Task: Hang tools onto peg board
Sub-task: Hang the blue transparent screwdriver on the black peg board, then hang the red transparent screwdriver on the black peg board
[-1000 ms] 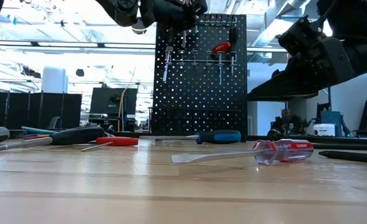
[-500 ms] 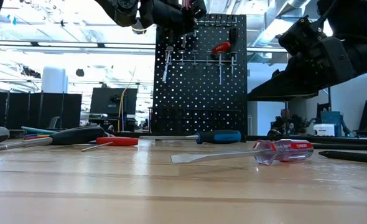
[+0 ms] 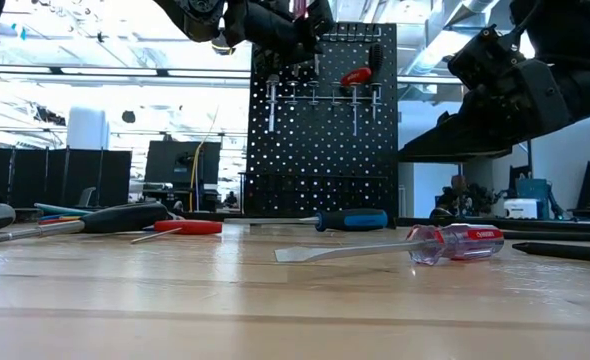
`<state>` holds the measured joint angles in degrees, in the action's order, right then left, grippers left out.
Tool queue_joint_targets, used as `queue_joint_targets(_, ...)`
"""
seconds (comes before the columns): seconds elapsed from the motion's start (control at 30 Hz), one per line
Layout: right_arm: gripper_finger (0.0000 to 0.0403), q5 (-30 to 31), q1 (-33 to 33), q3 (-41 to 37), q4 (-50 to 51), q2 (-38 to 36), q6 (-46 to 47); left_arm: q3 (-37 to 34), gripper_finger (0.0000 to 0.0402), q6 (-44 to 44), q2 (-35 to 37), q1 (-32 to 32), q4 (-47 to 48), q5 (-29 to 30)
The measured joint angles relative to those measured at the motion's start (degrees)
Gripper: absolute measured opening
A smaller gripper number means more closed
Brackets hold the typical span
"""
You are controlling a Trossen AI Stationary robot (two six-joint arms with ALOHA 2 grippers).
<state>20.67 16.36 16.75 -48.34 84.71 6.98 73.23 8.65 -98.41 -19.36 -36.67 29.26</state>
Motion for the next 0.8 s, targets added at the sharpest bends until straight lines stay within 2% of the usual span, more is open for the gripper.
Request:
queue_joint_targets(0.33, 0.0215, 0.0, -0.01, 0.0, 1.23, 0.0, 0.13, 0.0, 0.0168, -7.08, -0.11, 3.58, 6.27, -0.34)
queue_joint_targets(0.6, 0.0215, 0.0, -0.01, 0.0, 1.19, 0.0, 0.48, -0.02, 0.0173, -12.57, -0.11, 5.87, 13.22, 4.49)
queue_joint_targets(0.8, 0.0215, 0.0, 0.0, 0.0, 1.18, 0.0, 0.48, -0.04, 0.0173, -21.34, -0.11, 11.57, 13.29, 10.66)
